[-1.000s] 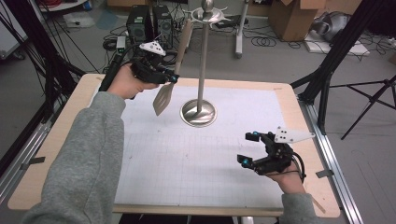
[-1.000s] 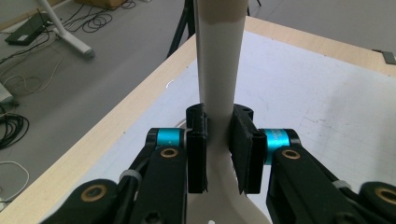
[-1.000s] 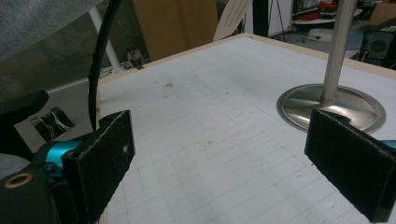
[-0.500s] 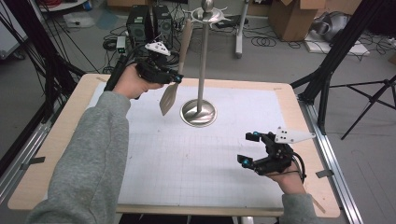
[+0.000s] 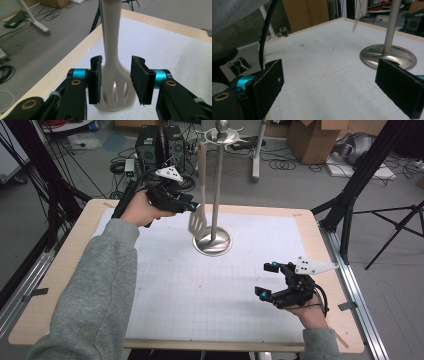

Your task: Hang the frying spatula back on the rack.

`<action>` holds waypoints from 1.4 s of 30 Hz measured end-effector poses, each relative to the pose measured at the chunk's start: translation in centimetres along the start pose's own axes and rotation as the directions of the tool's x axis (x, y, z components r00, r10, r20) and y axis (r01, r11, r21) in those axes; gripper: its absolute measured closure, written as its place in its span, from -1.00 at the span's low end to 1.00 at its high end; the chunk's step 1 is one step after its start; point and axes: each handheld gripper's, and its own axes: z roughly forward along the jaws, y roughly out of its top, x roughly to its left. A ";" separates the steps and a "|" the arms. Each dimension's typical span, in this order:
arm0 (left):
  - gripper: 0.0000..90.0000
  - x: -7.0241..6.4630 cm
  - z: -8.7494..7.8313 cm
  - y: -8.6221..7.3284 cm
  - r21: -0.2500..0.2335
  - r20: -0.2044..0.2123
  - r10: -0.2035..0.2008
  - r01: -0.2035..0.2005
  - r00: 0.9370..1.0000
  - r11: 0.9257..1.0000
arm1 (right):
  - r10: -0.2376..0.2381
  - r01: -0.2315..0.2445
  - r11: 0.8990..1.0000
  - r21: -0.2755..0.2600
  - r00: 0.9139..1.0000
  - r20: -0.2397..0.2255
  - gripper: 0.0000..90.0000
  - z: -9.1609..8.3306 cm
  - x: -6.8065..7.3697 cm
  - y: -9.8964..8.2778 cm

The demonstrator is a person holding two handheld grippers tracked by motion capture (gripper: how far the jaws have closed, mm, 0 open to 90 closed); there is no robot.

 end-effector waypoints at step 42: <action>-0.63 -2.3 -6.0 -8.3 -0.102 0.077 -0.008 0.016 0.997 0.995 | -0.015 0.015 1.000 -0.002 1.000 -0.003 -0.84 1.0 1.0 0.3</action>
